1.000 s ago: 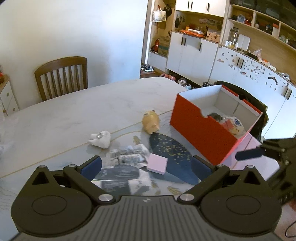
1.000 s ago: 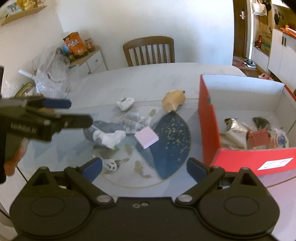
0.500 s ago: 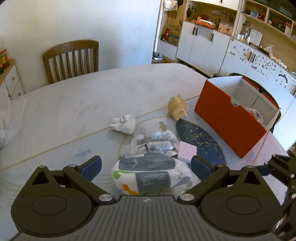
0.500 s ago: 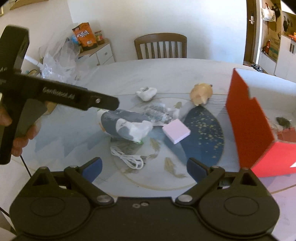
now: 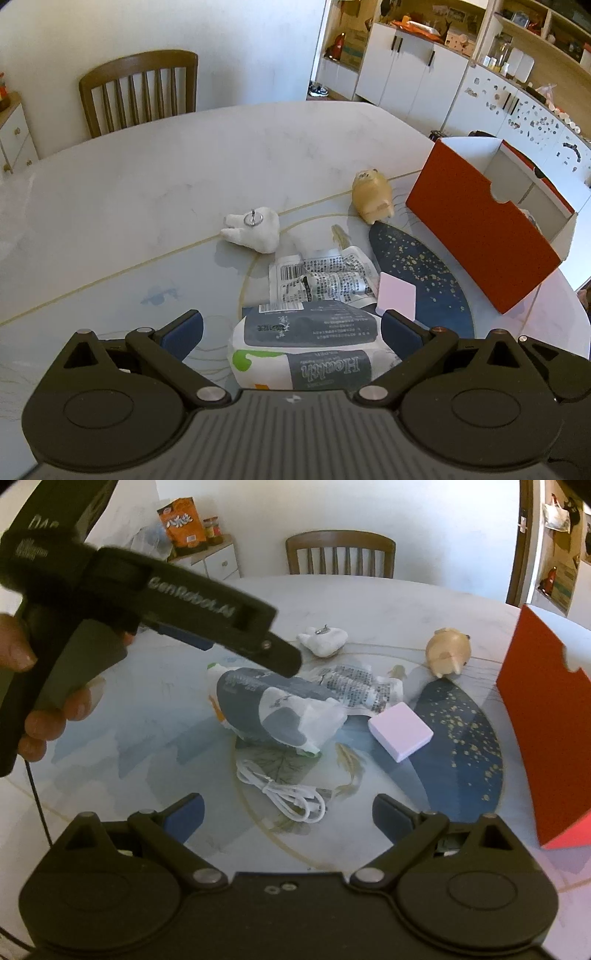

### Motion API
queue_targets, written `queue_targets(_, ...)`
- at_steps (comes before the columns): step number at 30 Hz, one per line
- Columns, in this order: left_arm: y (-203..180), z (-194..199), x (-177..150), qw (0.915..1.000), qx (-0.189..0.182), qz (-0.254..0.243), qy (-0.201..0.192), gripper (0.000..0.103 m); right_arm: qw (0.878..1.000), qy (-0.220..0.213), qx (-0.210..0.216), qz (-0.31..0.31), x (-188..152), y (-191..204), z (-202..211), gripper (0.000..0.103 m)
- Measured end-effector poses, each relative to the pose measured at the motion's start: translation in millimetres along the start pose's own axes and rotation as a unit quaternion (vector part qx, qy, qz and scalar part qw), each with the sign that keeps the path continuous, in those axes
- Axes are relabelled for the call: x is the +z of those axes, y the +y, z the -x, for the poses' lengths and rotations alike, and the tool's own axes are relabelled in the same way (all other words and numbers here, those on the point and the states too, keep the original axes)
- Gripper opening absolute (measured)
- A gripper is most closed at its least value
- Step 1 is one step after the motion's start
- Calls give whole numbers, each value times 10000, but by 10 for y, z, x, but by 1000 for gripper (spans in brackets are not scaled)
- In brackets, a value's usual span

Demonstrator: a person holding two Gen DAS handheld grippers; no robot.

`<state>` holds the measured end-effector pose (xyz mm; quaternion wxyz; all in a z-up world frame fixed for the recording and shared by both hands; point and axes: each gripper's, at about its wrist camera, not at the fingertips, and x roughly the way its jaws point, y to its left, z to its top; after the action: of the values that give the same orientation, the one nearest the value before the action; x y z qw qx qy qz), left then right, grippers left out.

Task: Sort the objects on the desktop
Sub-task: 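Reach the left tool to the white-grey snack bag while the right tool reaches the white cable, then close the left tool on the snack bag while the right tool grips the white cable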

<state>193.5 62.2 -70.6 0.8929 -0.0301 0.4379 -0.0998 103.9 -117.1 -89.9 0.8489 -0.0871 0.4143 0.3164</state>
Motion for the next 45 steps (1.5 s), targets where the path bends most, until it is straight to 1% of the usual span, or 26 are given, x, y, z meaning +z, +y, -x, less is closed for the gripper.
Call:
queue_targets(5,60,-138,26,9998,5,99,146,103,9999,87,-30,73,5,-3,-133,97)
queue_targets(12,36,-243,25,9996,-70,41,258,103,9999,159,-36,48,21,12,-311,95)
queue_targets(18,10,-321,15,9993,-133,13,352,103,9992,118,-138,351,41,123,-391,95)
queue_targets(22,-11,-361,9,9991,-173,-5,393,103,9985,59,-250,476,9,156,-391,92)
queue_targets(24,-21,-382,12,9989,-210,-6,418,103,9986,28,-269,463,6,150,-383,88)
queue_targets(26,-42,-392,17,9988,-242,-26,417,103,9986,-23,-297,430,8,130,-369,80)
queue_targets(30,-92,-400,14,9986,-294,-90,430,103,9987,-81,-316,402,5,87,-337,72)
queue_targets(32,-118,-404,4,9984,-324,-124,440,103,9986,-95,-318,404,2,67,-317,64)
queue_targets(33,-131,-405,-1,9984,-321,-133,444,103,9986,-102,-322,412,0,56,-306,62)
queue_targets(37,-170,-421,-8,9982,-333,-98,485,102,9986,-116,-343,381,4,-8,-266,45)
queue_targets(40,-182,-433,-9,9981,-352,-29,501,98,9987,-92,-365,350,8,-78,-227,35)
queue_targets(42,-186,-439,-4,9981,-363,35,504,92,9986,-75,-380,370,-10,-99,-199,34)
queue_targets(43,-185,-442,0,9980,-378,74,509,90,9985,-67,-390,375,-21,-118,-182,34)
queue_targets(44,-184,-439,3,9979,-394,112,506,86,9985,-61,-401,376,-35,-135,-163,34)
queue_targets(45,-185,-433,7,9979,-413,141,488,78,9984,-55,-414,374,-48,-152,-145,34)
